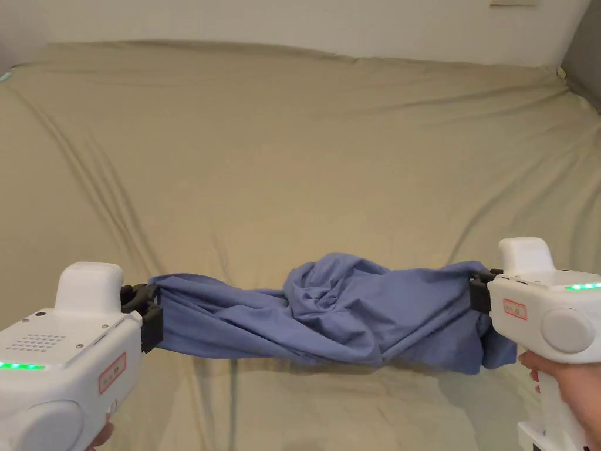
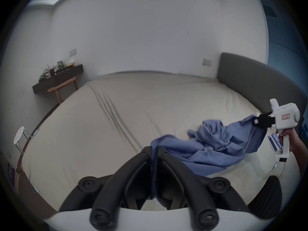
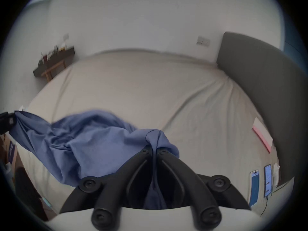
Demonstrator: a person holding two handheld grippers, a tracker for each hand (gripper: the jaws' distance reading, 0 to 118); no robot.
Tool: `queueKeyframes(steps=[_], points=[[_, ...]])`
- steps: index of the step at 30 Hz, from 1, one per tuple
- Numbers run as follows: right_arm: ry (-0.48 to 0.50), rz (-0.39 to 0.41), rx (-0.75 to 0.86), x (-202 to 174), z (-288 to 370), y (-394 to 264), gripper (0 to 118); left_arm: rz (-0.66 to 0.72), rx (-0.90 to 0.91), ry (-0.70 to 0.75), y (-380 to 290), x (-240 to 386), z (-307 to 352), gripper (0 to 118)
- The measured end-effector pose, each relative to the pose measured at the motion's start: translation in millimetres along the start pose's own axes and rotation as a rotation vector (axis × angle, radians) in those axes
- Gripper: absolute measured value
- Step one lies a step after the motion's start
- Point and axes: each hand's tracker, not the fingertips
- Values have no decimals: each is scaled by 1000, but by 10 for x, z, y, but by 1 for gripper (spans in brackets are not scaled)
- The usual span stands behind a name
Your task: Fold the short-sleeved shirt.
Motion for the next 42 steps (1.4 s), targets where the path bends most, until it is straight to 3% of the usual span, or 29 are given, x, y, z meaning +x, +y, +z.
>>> queueKeyframes(steps=[9,11,24,34,42], points=[[-23,-132,369,143,1352,648,3,75,259,64,814,-385,605,2],[-16,-146,454,142,1647,756,3,132,313,21,989,-448,756,2],[-102,-78,773,-104,2644,1399,3,85,559,40,1878,-418,1443,2],[-150,-73,876,-89,3012,1940,3,20,674,58,2520,-450,1697,2],[-206,25,909,-67,2927,2560,3,-6,692,75,3094,-305,1636,2]])
